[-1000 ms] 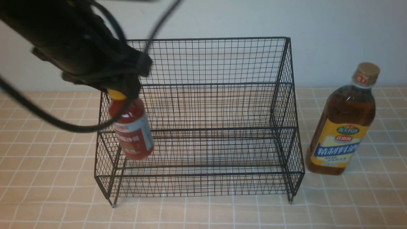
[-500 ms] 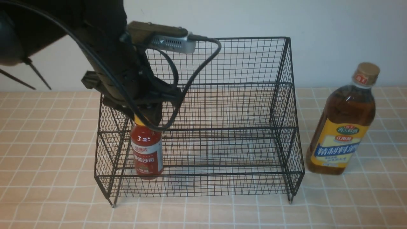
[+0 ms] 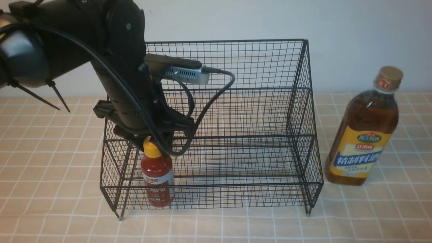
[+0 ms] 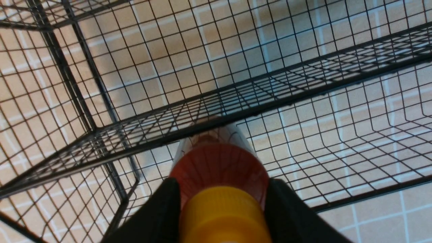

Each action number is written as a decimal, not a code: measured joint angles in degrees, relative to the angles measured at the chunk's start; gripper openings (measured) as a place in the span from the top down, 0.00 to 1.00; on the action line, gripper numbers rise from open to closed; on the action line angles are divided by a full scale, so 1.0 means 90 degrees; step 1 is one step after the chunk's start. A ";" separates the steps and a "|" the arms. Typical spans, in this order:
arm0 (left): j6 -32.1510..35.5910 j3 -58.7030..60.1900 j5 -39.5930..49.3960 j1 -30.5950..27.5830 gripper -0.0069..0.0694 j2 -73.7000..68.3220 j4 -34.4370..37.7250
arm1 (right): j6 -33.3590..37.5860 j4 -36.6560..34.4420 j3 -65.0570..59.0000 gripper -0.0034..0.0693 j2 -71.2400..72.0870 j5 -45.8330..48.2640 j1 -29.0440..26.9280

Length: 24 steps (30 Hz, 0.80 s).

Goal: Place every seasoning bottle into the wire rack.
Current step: Use the left arm to put the condiment bottle back on the shelf, then use the right arm to grab the condiment bottle closest to it

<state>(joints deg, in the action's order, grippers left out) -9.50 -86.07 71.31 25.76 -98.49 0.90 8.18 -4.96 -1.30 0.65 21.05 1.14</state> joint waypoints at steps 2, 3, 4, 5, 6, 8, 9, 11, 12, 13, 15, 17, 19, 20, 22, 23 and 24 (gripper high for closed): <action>-0.0002 0.0007 -0.0013 0.0000 0.51 0.0000 0.0000 | 0.0000 0.0000 0.0000 0.97 0.0000 0.0000 0.0000; -0.0008 0.0007 -0.0013 0.0000 0.50 0.0000 0.0000 | 0.0000 0.0000 0.0000 0.97 0.0000 0.0000 0.0000; -0.0008 0.0007 -0.0020 0.0000 0.45 0.0000 0.0000 | 0.0000 0.0000 0.0000 0.97 0.0000 0.0000 0.0000; -0.0014 0.0007 -0.0020 0.0000 0.41 0.0000 0.0000 | 0.0000 0.0000 0.0000 0.97 0.0000 0.0000 0.0000; -0.0021 0.0007 -0.0020 0.0000 0.38 0.0000 0.0000 | 0.0000 0.0000 0.0000 0.97 0.0000 0.0000 0.0000; -0.0026 0.0001 -0.0025 0.0000 0.35 0.0000 0.0000 | 0.0000 0.0000 0.0000 0.97 0.0000 0.0000 0.0000; -0.0026 -0.0013 -0.0025 0.0000 0.33 0.0013 -0.0006 | 0.0000 0.0000 0.0000 0.97 0.0000 0.0000 0.0000; -0.0026 -0.0080 -0.0025 0.0000 0.30 0.0062 -0.0020 | 0.0000 0.0000 0.0000 0.97 0.0000 0.0000 0.0000; -0.0026 -0.0140 -0.0025 0.0000 0.29 0.0153 -0.0020 | 0.0000 0.0000 0.0000 0.97 0.0000 0.0000 0.0000; -0.0026 -0.0186 -0.0025 0.0000 0.30 0.0238 -0.0020 | 0.0000 0.0000 0.0000 0.97 0.0000 0.0000 0.0000; -0.0026 -0.0373 -0.0025 0.0000 0.31 0.0512 -0.0033 | 0.0000 0.0000 0.0000 0.97 0.0000 0.0000 0.0000; -0.0019 -0.0480 -0.0025 0.0000 0.34 0.0724 -0.0100 | 0.0000 0.0000 0.0000 0.97 0.0000 0.0000 0.0000; -0.0015 -0.0544 -0.0019 0.0000 0.40 0.1112 -0.0173 | 0.0000 0.0000 0.0000 0.97 0.0000 0.0000 0.0000; -0.0015 -0.0545 -0.0019 0.0000 0.46 0.1340 -0.0236 | 0.0000 0.0000 0.0000 0.97 0.0000 0.0000 0.0000; -0.0024 -0.0545 0.0005 0.0000 0.58 0.1811 -0.0349 | 0.0000 0.0000 0.0000 0.97 0.0000 0.0000 0.0000; -0.0041 -0.0524 0.0007 0.0000 0.65 0.2113 -0.0368 | 0.0000 0.0000 0.0000 0.97 0.0000 0.0000 0.0000; -0.0056 -0.0455 0.0007 0.0000 0.72 0.2449 -0.0384 | 0.0000 0.0000 0.0000 0.97 0.0000 0.0000 0.0000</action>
<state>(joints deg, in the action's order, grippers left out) -10.01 -90.17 71.37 25.76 -76.45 -2.56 8.18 -4.96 -1.30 0.65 21.05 1.14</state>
